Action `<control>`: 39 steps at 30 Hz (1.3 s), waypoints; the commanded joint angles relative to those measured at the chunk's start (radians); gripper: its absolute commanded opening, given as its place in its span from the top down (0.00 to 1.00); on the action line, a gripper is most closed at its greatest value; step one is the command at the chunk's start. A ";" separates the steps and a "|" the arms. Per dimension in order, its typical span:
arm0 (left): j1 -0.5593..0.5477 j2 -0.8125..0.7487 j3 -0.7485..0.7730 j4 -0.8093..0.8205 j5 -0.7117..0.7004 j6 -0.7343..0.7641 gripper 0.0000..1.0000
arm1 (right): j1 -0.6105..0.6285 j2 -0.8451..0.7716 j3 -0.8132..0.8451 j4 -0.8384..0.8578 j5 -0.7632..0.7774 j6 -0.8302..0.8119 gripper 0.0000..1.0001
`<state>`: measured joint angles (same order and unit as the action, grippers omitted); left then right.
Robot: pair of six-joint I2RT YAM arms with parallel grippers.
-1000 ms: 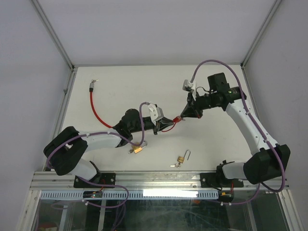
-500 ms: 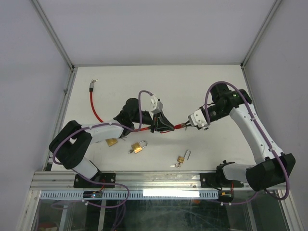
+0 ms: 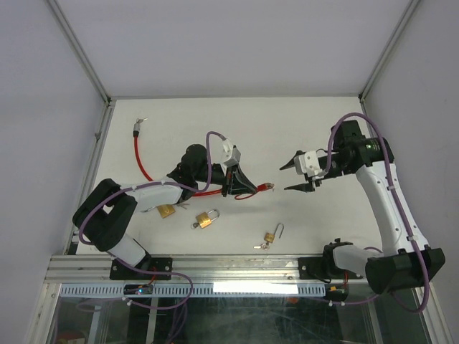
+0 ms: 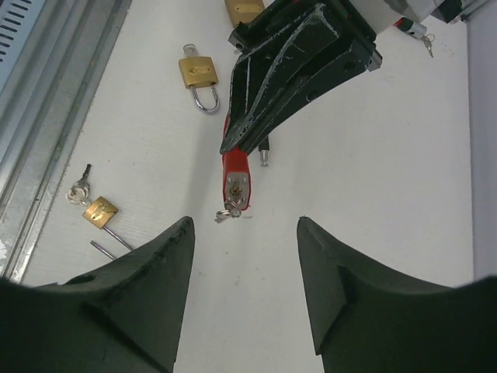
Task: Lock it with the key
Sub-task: Lock the lock.
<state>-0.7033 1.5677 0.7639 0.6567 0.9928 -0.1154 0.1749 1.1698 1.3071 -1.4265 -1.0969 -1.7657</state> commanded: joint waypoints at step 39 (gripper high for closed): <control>-0.010 -0.046 0.005 0.023 0.029 -0.025 1.00 | 0.181 0.145 -0.025 0.028 0.148 -0.155 0.91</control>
<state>-0.7074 1.5658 0.7616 0.6498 0.9974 -0.1390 0.3481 1.3079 1.2785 -1.3666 -0.9562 -1.8206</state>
